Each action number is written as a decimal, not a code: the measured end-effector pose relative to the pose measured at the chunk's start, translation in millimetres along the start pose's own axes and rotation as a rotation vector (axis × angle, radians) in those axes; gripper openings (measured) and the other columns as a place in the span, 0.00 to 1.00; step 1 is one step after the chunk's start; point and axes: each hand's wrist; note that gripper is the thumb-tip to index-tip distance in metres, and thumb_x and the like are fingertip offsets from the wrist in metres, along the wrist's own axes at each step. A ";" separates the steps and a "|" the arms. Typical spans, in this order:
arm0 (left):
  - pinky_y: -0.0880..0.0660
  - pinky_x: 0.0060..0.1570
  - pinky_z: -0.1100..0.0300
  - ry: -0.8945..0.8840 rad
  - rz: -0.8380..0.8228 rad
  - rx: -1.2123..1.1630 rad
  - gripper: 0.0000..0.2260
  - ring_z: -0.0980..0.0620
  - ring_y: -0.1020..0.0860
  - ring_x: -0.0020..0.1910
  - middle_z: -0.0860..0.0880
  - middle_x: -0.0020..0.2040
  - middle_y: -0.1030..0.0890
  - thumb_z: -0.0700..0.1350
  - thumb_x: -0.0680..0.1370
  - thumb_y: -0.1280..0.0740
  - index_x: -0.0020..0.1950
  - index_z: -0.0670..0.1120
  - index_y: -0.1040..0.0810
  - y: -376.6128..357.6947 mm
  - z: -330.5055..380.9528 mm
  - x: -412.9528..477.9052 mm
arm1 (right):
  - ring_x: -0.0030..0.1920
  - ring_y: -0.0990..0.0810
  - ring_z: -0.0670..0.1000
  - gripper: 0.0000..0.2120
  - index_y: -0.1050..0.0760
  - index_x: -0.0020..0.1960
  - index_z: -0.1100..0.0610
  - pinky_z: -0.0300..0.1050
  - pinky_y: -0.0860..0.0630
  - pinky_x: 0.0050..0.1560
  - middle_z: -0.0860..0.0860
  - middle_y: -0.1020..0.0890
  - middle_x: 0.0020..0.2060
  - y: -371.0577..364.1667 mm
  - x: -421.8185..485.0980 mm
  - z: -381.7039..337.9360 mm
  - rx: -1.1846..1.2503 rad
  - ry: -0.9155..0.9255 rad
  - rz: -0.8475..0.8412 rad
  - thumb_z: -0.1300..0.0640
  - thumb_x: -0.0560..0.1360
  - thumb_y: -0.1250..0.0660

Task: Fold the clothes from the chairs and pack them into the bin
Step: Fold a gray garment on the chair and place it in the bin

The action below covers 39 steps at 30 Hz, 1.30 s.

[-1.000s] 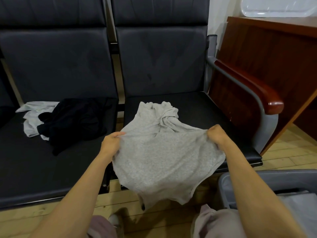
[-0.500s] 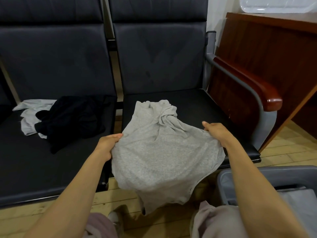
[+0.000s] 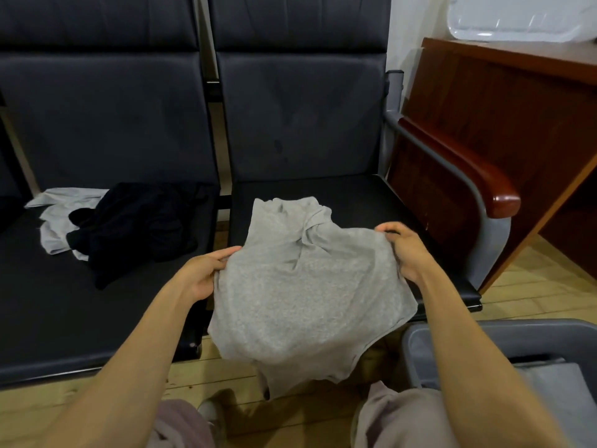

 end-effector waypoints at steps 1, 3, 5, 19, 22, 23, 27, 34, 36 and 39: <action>0.25 0.48 0.56 -0.013 -0.024 -0.023 0.20 0.48 0.22 0.57 0.44 0.61 0.21 0.30 0.80 0.46 0.67 0.43 0.26 -3.1 4.1 -4.6 | 0.48 0.22 0.54 0.16 0.21 0.44 0.56 0.47 0.24 0.43 0.56 0.21 0.51 1.2 -5.2 -6.1 0.038 -0.055 -0.083 0.66 0.78 0.46; 0.24 0.51 0.55 -0.100 -0.025 -0.089 0.17 0.48 0.22 0.58 0.46 0.61 0.20 0.35 0.81 0.43 0.67 0.45 0.25 -12.5 9.6 -16.2 | 0.50 0.20 0.57 0.17 0.19 0.40 0.57 0.49 0.22 0.45 0.57 0.19 0.50 4.7 -19.6 -20.8 0.015 -0.109 -0.201 0.67 0.75 0.45; 0.24 0.53 0.56 -0.212 -0.005 -0.092 0.14 0.50 0.21 0.58 0.47 0.61 0.20 0.40 0.80 0.37 0.66 0.47 0.24 -20.7 16.9 -32.4 | 0.53 0.20 0.57 0.17 0.18 0.41 0.58 0.49 0.22 0.49 0.57 0.18 0.51 10.2 -37.4 -41.7 -0.037 -0.060 -0.228 0.68 0.74 0.45; 0.27 0.57 0.53 -0.426 0.069 -0.148 0.21 0.46 0.26 0.62 0.44 0.69 0.28 0.39 0.80 0.36 0.73 0.44 0.32 -30.0 124.6 -169.9 | 0.58 0.24 0.58 0.11 0.17 0.48 0.55 0.54 0.26 0.61 0.56 0.22 0.58 73.1 -147.9 -166.8 0.396 0.185 0.042 0.62 0.76 0.39; 0.26 0.53 0.56 -0.563 0.021 -0.065 0.26 0.49 0.25 0.60 0.46 0.71 0.30 0.39 0.79 0.34 0.75 0.46 0.36 -33.5 137.7 -192.4 | 0.56 0.21 0.57 0.10 0.18 0.52 0.55 0.52 0.23 0.57 0.57 0.20 0.56 81.0 -170.8 -176.1 0.457 0.254 0.006 0.62 0.76 0.36; 0.26 0.52 0.56 -0.568 0.050 -0.024 0.27 0.49 0.26 0.61 0.46 0.72 0.32 0.39 0.78 0.33 0.76 0.46 0.37 -34.2 138.6 -197.5 | 0.54 0.20 0.56 0.09 0.18 0.54 0.55 0.51 0.22 0.54 0.57 0.19 0.54 84.5 -176.8 -176.2 0.501 0.249 -0.020 0.60 0.75 0.33; 0.27 0.53 0.54 -0.440 0.189 -0.012 0.23 0.45 0.25 0.60 0.42 0.70 0.30 0.35 0.79 0.35 0.73 0.41 0.33 -30.7 135.0 -204.0 | 0.51 0.20 0.56 0.12 0.20 0.56 0.58 0.50 0.22 0.44 0.57 0.19 0.52 94.0 -186.0 -169.8 0.450 0.141 -0.084 0.60 0.72 0.28; 0.23 0.44 0.53 -0.208 -0.034 -0.044 0.05 0.50 0.23 0.46 0.45 0.46 0.21 0.38 0.78 0.34 0.52 0.38 0.21 -24.1 137.8 -205.5 | 0.37 0.17 0.53 0.15 0.23 0.62 0.59 0.47 0.18 0.34 0.60 0.21 0.51 97.0 -179.8 -147.2 0.452 -0.009 -0.181 0.65 0.76 0.35; 0.23 0.46 0.52 -0.183 -0.036 0.072 0.08 0.47 0.20 0.48 0.42 0.50 0.19 0.39 0.77 0.33 0.54 0.38 0.21 -25.0 134.9 -207.7 | 0.31 0.18 0.51 0.14 0.23 0.63 0.58 0.42 0.21 0.27 0.60 0.21 0.50 97.9 -180.1 -140.8 0.378 -0.014 -0.201 0.65 0.78 0.38; 0.23 0.46 0.52 -0.153 -0.094 0.173 0.12 0.47 0.19 0.46 0.42 0.49 0.17 0.40 0.73 0.30 0.56 0.39 0.20 -19.4 137.7 -203.7 | 0.33 0.21 0.53 0.07 0.23 0.53 0.59 0.44 0.23 0.27 0.56 0.21 0.40 98.6 -182.8 -141.6 0.349 -0.008 -0.219 0.61 0.80 0.40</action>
Point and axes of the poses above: each hand's wrist, its own x-axis towards the middle knuckle, its own y-axis out of the back of the hand, z = x × y
